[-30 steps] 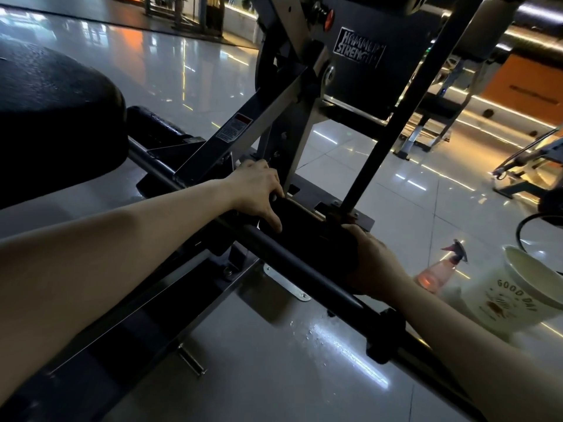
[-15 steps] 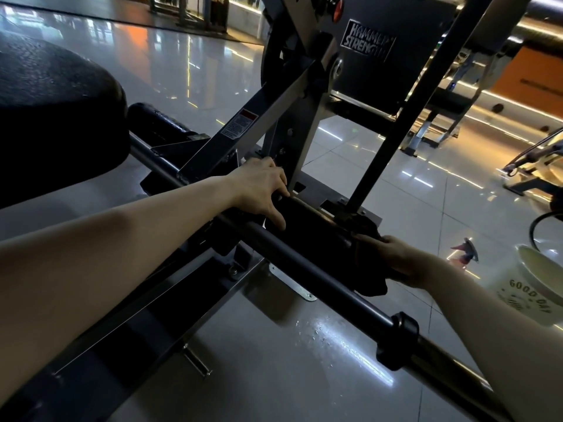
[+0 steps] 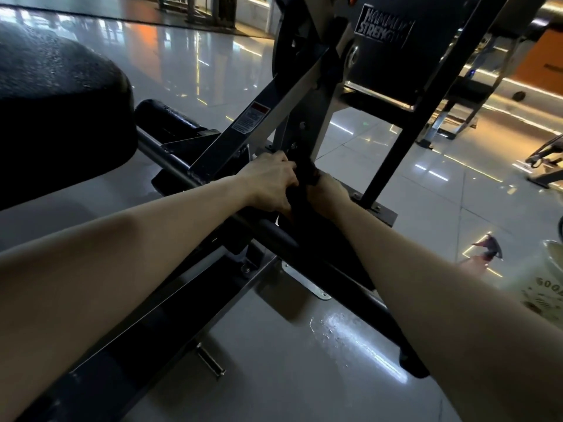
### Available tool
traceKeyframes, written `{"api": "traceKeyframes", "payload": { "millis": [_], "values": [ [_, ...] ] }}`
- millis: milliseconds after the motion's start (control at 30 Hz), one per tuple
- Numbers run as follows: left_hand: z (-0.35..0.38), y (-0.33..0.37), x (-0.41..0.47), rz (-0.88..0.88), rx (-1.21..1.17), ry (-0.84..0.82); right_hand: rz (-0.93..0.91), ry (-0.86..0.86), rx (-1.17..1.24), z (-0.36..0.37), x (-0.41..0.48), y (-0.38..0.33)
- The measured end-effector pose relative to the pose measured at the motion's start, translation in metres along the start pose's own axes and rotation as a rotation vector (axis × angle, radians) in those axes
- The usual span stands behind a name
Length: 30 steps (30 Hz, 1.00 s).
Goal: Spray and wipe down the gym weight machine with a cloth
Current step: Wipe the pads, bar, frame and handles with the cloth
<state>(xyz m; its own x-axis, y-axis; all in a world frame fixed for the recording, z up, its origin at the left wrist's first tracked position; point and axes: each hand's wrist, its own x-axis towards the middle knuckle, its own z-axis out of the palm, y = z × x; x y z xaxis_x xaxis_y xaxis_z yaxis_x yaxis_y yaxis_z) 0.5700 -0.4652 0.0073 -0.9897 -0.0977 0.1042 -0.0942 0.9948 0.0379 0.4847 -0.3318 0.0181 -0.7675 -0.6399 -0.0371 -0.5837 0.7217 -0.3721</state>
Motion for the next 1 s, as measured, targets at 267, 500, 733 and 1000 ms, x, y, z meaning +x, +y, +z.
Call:
{"api": "traceKeyframes", "payload": {
  "millis": [267,500,733,1000],
  "values": [
    [-0.014,0.006,-0.01,0.035,-0.021,-0.047,-0.069,0.012,-0.236,-0.037,-0.097,0.076],
    [-0.011,0.005,-0.008,0.023,-0.052,-0.053,0.36,0.003,0.299,-0.049,-0.12,0.126],
    [-0.014,0.005,-0.009,0.017,-0.053,-0.07,0.24,-0.07,0.578,-0.049,-0.117,0.126],
    [-0.013,0.003,-0.007,0.029,-0.058,-0.088,0.041,-0.195,0.599,-0.036,-0.116,0.14]
  ]
}}
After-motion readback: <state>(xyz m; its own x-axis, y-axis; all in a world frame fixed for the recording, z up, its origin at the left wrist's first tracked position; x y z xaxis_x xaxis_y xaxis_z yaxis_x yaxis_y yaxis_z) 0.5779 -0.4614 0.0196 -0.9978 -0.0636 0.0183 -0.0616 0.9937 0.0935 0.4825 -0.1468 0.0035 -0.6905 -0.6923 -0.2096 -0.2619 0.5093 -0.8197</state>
